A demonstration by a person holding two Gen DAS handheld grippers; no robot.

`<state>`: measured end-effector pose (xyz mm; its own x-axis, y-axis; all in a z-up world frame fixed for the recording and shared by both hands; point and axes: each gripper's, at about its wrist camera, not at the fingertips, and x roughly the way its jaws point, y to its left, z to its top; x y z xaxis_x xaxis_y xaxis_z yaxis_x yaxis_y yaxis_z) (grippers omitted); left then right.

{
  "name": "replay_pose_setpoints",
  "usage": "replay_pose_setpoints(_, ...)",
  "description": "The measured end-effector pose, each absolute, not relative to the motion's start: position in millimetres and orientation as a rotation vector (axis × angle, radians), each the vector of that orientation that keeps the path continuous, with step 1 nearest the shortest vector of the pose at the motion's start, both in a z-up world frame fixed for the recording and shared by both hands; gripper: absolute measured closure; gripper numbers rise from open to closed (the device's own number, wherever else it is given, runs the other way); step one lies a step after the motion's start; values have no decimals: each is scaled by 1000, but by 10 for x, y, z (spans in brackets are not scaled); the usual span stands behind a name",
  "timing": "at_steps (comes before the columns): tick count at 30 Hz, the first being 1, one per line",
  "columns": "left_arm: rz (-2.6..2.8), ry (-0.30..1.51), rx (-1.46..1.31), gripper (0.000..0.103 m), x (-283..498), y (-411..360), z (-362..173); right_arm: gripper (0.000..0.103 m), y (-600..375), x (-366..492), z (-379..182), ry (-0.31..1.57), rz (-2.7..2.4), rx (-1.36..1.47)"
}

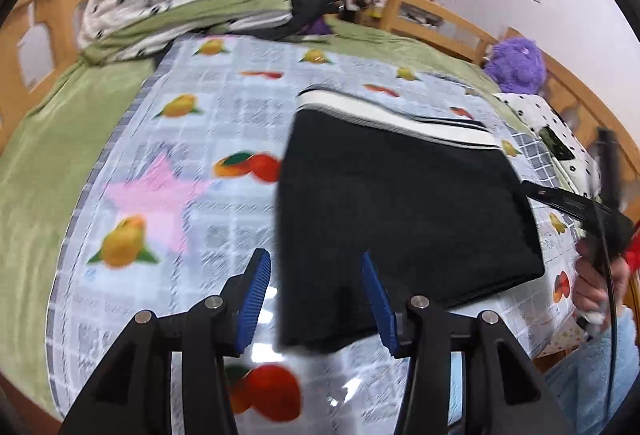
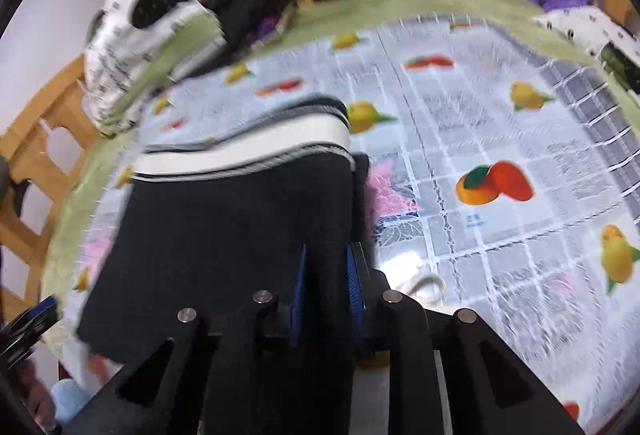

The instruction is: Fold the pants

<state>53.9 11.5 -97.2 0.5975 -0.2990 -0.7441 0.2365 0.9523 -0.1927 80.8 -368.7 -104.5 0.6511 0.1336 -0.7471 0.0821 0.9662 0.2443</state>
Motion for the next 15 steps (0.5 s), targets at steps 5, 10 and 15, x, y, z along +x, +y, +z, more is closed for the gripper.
replay_pose_setpoints(5, -344, 917, -48, 57, 628, -138, -1214, 73, -3316, 424, -1024, 851, 130, 164)
replay_pose_setpoints(10, -307, 974, 25, 58, 420, -173, -1631, 73, -3065, 233, -1581, 929, 103, 34)
replay_pose_setpoints(15, -308, 979, 37, 57, 363, -164, -1531, 73, -3010, 108, -1622, 979, 85, 51)
